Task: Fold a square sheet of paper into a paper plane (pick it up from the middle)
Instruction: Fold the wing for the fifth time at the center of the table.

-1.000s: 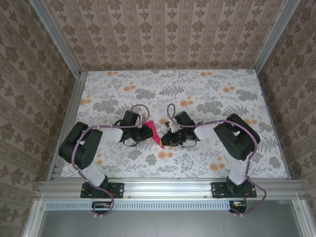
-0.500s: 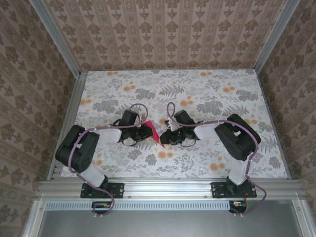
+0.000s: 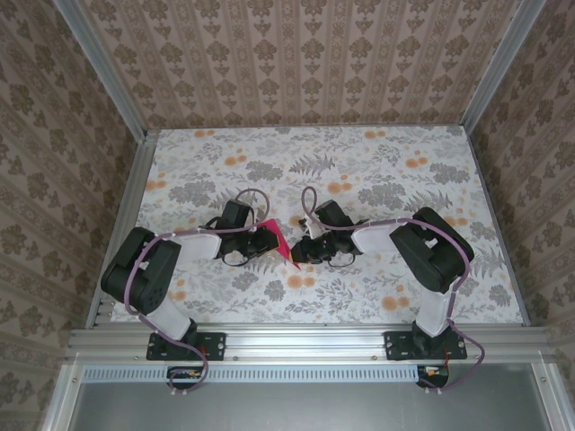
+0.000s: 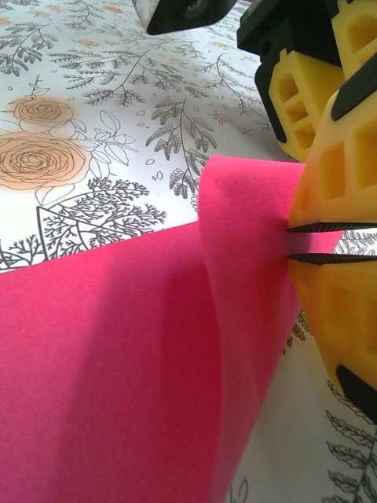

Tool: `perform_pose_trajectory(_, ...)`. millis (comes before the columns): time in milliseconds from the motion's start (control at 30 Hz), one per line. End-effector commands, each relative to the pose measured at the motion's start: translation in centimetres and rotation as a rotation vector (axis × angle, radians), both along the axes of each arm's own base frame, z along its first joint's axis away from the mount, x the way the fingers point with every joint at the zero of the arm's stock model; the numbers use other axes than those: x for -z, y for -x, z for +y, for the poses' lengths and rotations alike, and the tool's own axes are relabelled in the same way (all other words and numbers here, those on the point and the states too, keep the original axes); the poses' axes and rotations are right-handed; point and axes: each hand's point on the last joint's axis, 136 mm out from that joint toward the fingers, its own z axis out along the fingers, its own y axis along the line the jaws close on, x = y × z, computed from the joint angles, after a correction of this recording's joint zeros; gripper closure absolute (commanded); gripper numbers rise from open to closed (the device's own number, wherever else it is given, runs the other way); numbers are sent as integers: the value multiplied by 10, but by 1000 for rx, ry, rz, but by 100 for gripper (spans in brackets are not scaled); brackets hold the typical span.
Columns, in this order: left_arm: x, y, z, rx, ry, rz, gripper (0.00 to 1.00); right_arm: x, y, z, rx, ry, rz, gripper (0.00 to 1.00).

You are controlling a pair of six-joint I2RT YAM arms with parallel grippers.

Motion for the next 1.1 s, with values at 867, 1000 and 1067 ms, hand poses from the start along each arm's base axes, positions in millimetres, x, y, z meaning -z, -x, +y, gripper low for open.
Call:
perform_pose_trajectory(867,-5,-16,-10,-1,-6,21,82,-20,-18,-5,-73,163,-284,70)
perform_pose_trajectory(1000,-2,-16,-10,-5,-14,32,82,-16,-22,-4,-88,208,-307,68)
perform_pose_trajectory(1067,0,-16,-10,-7,-19,39,83,-15,-21,-1,-103,212,-308,68)
